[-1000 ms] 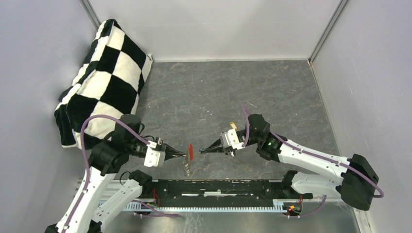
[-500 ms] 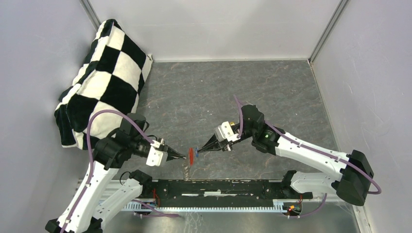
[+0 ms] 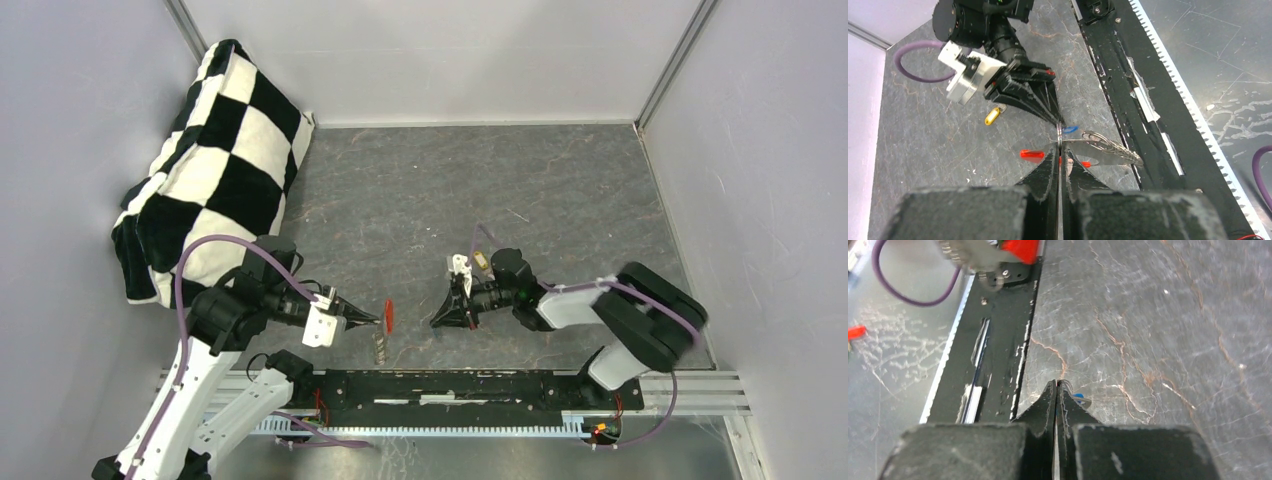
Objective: Put the keys on the keyring
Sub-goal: Place the key at the center of the board.
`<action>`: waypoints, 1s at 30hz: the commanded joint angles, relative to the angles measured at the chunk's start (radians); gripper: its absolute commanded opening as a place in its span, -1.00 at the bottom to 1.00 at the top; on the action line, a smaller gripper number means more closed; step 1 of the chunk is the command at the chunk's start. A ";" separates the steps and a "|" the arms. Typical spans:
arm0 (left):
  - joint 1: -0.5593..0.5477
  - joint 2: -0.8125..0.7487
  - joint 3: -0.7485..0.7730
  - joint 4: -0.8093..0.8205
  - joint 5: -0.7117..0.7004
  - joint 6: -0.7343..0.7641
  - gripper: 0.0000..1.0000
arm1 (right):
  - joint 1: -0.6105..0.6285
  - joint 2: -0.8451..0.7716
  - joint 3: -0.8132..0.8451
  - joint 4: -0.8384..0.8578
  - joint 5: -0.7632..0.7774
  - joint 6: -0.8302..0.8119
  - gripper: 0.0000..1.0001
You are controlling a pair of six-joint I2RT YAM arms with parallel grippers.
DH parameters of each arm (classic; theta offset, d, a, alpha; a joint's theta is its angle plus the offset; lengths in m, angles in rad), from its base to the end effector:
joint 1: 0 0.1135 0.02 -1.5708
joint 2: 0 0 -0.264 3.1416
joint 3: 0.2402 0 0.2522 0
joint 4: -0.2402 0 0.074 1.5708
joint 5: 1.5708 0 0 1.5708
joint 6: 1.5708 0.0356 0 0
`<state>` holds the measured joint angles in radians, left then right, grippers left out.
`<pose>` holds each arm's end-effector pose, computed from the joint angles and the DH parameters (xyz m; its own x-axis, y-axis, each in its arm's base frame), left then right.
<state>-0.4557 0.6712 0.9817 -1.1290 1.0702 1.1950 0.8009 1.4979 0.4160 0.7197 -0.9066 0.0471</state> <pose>0.0675 -0.0678 0.3432 0.4566 0.2734 -0.8466 0.8849 -0.2376 0.4006 0.1598 0.2051 0.1547 -0.2913 -0.2588 -0.9209 -0.9424 -0.0875 0.3227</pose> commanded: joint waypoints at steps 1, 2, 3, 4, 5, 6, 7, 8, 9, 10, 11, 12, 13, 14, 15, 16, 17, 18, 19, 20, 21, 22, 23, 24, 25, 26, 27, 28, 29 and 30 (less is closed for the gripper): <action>-0.002 -0.008 0.042 -0.003 0.001 0.021 -0.96 | -0.057 0.170 0.012 0.559 -0.075 0.309 -0.99; -0.001 -0.009 0.044 -0.002 0.000 0.017 -0.96 | -0.072 0.225 0.010 0.654 -0.081 0.387 -0.99; -0.001 -0.011 0.046 -0.003 0.000 0.012 -0.96 | -0.086 0.269 0.009 0.770 -0.091 0.459 -0.99; -0.001 -0.015 0.047 -0.003 -0.001 0.009 -0.96 | -0.103 0.321 0.008 0.880 -0.098 0.540 -0.99; -0.002 -0.017 0.048 -0.004 -0.003 0.006 -0.96 | -0.115 0.364 0.009 0.958 -0.100 0.597 -0.99; -0.002 -0.021 0.048 -0.003 -0.004 0.002 -0.96 | -0.130 0.415 0.015 1.022 -0.104 0.658 -0.99; -0.002 -0.025 0.048 -0.004 -0.005 -0.002 -0.96 | -0.144 0.455 0.029 1.077 -0.108 0.709 -0.99; -0.002 -0.032 0.047 -0.004 -0.006 -0.003 -0.96 | -0.154 0.485 0.049 1.104 -0.114 0.751 -0.99; -0.002 -0.036 0.046 -0.004 -0.007 -0.004 -0.96 | -0.160 0.508 0.068 1.094 -0.122 0.763 -0.99; -0.002 -0.040 0.045 -0.004 -0.007 -0.004 -0.96 | -0.164 0.518 0.086 1.034 -0.128 0.745 -0.99; -0.001 -0.043 0.043 -0.005 -0.008 -0.005 -0.96 | -0.167 0.516 0.103 0.934 -0.125 0.688 -0.99; -0.001 -0.046 0.043 -0.006 -0.009 -0.005 -0.96 | -0.166 0.502 0.123 0.794 -0.121 0.617 -0.99; -0.001 -0.049 0.044 -0.006 -0.009 -0.005 -0.96 | -0.166 0.474 0.136 0.653 -0.101 0.522 -0.99; -0.001 -0.051 0.044 -0.006 -0.009 -0.007 -0.96 | -0.167 0.448 0.144 0.525 -0.072 0.408 -0.99; -0.001 -0.053 0.044 -0.005 -0.010 -0.008 -0.96 | -0.167 0.415 0.160 0.368 -0.036 0.293 -0.99; -0.001 -0.054 0.045 -0.006 -0.009 -0.008 -0.96 | -0.166 0.388 0.174 0.220 0.025 0.210 -0.99; -0.001 -0.056 0.045 -0.006 -0.010 -0.010 -0.96 | -0.166 0.374 0.186 0.129 0.071 0.138 -0.99; -0.001 -0.057 0.045 -0.006 -0.011 -0.010 -0.96 | -0.166 0.369 0.201 0.053 0.109 0.098 -0.99; -0.001 -0.059 0.045 -0.006 -0.009 -0.010 -0.96 | -0.166 0.373 0.211 0.004 0.136 0.072 -0.97; -0.002 -0.059 0.044 -0.006 -0.010 -0.010 -0.96 | -0.166 0.381 0.222 -0.026 0.151 0.062 -0.95; -0.002 -0.059 0.044 -0.007 -0.010 -0.008 -0.96 | -0.167 0.392 0.228 -0.036 0.153 0.065 -0.93; -0.001 -0.061 0.045 -0.008 -0.011 -0.009 -0.96 | -0.166 0.404 0.230 -0.029 0.152 0.075 -0.91; -0.002 -0.062 0.045 -0.008 -0.012 -0.009 -0.96 | -0.168 0.417 0.232 -0.021 0.149 0.088 -0.90; -0.002 -0.063 0.045 -0.008 -0.013 -0.009 -0.96 | -0.168 0.432 0.234 -0.009 0.137 0.102 -0.88; -0.002 -0.064 0.046 -0.008 -0.013 -0.011 -0.96 | -0.168 0.444 0.236 0.000 0.133 0.113 -0.86; -0.002 -0.065 0.046 -0.009 -0.013 -0.010 -0.96 | -0.168 0.449 0.239 0.002 0.129 0.115 -0.85; -0.002 -0.065 0.047 -0.009 -0.014 -0.012 -0.96 | -0.169 0.448 0.240 0.005 0.129 0.115 -0.83; -0.001 -0.065 0.048 -0.009 -0.015 -0.011 -0.96 | -0.169 0.442 0.236 0.005 0.135 0.112 -0.79; -0.001 -0.065 0.048 -0.008 -0.015 -0.011 -0.96 | -0.170 0.434 0.233 0.006 0.141 0.107 -0.76; -0.001 -0.065 0.048 -0.010 -0.014 -0.011 -0.96 | -0.170 0.422 0.229 0.004 0.150 0.102 -0.70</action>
<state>-0.4557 0.6132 0.9894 -1.1374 1.0477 1.1942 0.6308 1.9209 0.6422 0.7841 -0.8059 0.1959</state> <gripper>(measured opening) 0.035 0.113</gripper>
